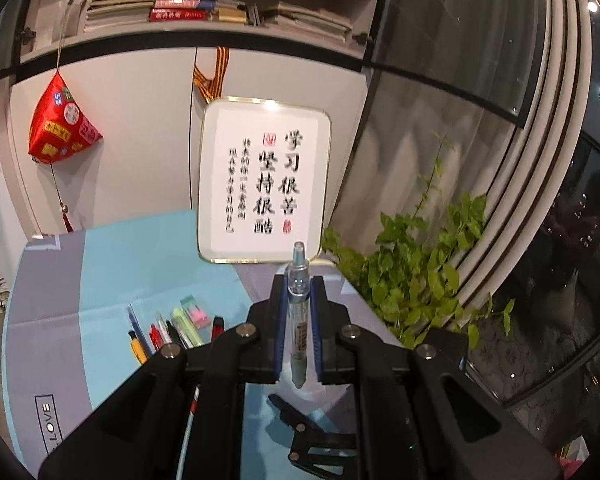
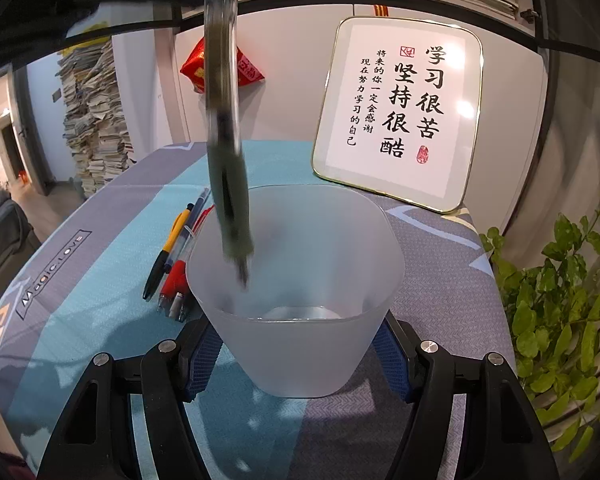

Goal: Organize stationery
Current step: 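Lift the clear pen with the left gripper and drop it into the held cup, then grasp the red utility knife with the left gripper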

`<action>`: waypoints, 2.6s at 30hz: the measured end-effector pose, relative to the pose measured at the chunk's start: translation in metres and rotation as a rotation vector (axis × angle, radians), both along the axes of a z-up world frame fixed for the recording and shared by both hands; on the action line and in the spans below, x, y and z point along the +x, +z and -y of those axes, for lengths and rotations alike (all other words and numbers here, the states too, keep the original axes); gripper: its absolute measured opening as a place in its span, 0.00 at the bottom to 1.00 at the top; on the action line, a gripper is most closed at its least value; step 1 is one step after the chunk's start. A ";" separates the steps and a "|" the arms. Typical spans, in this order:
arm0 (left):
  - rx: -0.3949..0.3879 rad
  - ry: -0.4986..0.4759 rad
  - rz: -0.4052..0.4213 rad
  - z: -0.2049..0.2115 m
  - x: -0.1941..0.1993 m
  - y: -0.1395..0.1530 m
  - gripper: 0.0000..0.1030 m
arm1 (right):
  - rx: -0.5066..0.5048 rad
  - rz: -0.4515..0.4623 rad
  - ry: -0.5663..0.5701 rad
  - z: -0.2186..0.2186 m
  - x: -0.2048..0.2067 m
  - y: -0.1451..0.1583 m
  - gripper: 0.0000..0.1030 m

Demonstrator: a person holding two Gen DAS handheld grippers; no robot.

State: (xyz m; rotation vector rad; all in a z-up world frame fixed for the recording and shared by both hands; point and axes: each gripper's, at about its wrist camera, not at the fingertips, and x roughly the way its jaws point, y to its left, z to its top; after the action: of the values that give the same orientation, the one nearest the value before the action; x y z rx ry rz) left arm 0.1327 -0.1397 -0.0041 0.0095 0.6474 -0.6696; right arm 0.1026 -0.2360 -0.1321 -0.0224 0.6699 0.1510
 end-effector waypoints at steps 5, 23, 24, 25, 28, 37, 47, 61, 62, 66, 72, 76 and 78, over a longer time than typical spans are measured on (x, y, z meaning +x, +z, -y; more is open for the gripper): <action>0.034 -0.004 -0.047 0.000 0.002 -0.018 0.09 | -0.007 0.000 0.000 -0.001 0.000 0.000 0.68; 0.029 -0.020 -0.099 -0.008 0.000 -0.033 0.29 | -0.017 -0.003 -0.001 -0.002 0.000 0.000 0.68; 0.024 -0.017 -0.093 -0.010 0.000 -0.031 0.34 | -0.017 -0.003 0.000 -0.002 0.000 0.000 0.68; 0.020 -0.006 -0.082 -0.012 -0.001 -0.029 0.37 | -0.018 -0.003 0.000 -0.002 0.000 0.000 0.68; 0.024 0.018 -0.070 -0.020 0.000 -0.027 0.37 | -0.017 -0.003 0.000 -0.002 0.000 0.000 0.68; 0.093 0.150 -0.161 -0.048 0.023 -0.068 0.36 | -0.017 -0.004 0.000 -0.002 0.001 0.001 0.68; 0.276 0.097 -0.185 -0.024 0.031 -0.127 0.35 | -0.017 -0.004 0.000 -0.002 0.001 0.001 0.68; 0.250 0.089 -0.215 -0.033 0.040 -0.136 0.11 | -0.020 -0.007 -0.002 -0.003 0.001 0.000 0.68; 0.242 0.089 -0.211 -0.036 0.036 -0.133 0.11 | -0.019 -0.007 -0.002 -0.003 0.001 0.000 0.68; 0.216 0.095 -0.177 -0.050 0.018 -0.119 0.11 | -0.019 -0.007 -0.002 -0.003 0.001 0.000 0.68; 0.220 0.171 -0.185 -0.094 -0.015 -0.120 0.11 | -0.021 -0.015 -0.002 -0.003 0.002 -0.001 0.68; 0.245 0.238 -0.228 -0.116 -0.026 -0.133 0.11 | -0.024 -0.014 -0.003 -0.002 0.002 -0.001 0.68; 0.256 0.249 -0.260 -0.120 -0.027 -0.141 0.11 | -0.028 -0.014 -0.003 -0.002 0.002 -0.001 0.68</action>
State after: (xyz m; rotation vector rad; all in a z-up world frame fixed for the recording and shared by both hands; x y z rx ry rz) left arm 0.1056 -0.0192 -0.1450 0.0785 0.9642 -0.3462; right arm 0.1049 -0.2338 -0.1330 -0.0468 0.6856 0.1390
